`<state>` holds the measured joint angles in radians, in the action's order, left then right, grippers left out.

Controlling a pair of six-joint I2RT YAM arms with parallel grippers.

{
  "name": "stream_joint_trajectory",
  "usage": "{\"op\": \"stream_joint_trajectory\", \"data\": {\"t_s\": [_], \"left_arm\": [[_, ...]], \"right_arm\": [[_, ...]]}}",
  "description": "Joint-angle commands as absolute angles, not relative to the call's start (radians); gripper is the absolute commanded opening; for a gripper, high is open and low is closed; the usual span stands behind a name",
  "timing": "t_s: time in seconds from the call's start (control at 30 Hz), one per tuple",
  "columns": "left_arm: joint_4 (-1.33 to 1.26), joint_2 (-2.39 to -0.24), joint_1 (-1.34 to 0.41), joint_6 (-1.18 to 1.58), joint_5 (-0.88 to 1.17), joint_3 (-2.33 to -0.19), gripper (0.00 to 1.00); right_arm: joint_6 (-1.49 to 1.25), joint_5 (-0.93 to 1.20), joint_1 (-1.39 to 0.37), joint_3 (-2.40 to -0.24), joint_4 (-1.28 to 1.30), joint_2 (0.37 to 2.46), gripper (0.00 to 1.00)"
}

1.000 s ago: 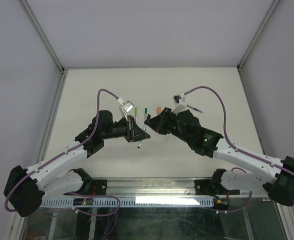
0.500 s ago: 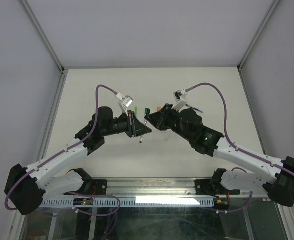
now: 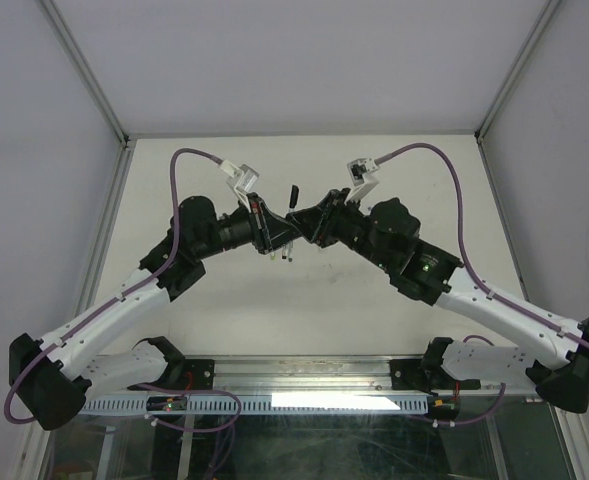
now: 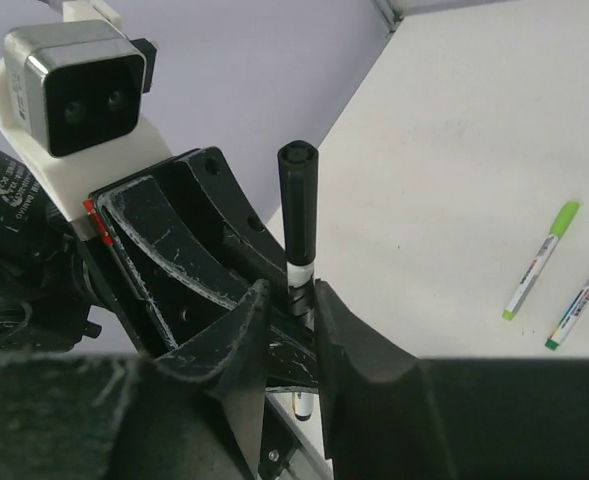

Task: Insert the pens into the pen caps
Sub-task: Insert the pen cap onto the pen, then press the pen cap onto the pen.

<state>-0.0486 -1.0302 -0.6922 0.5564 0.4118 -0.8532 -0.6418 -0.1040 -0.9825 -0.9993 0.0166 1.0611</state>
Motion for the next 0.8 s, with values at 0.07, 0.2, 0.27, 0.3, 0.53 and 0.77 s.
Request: {"op": "stream_joint_trajectory", "data": {"t_s": [0.07,0.2,0.27,0.3,0.53,0.77], "left_arm": [[-0.134,-1.049,-0.683,0.504,0.324,-0.954,0.00],[-0.117,-1.032,-0.683,0.494,0.318,-0.970,0.00],[-0.090,-1.021,-0.684,0.480,0.311,-0.975,0.00],[-0.076,-1.014,-0.684,0.475,0.307,-0.979,0.00],[-0.003,-0.986,-0.684,0.452,0.294,-0.984,0.00],[0.053,-0.993,-0.684,0.432,0.342,-0.988,0.00]], "right_arm": [[-0.574,0.021,-1.009,-1.096,0.063,1.049,0.32],[-0.578,-0.015,-1.009,-1.091,0.086,1.000,0.38],[-0.580,-0.058,-1.010,-1.081,0.097,0.971,0.41],[-0.580,-0.086,-1.009,-1.082,0.101,0.959,0.42],[-0.551,-0.251,-1.008,-1.194,0.165,0.978,0.50],[-0.519,-0.274,-1.008,-1.376,0.222,1.105,0.50]]}}
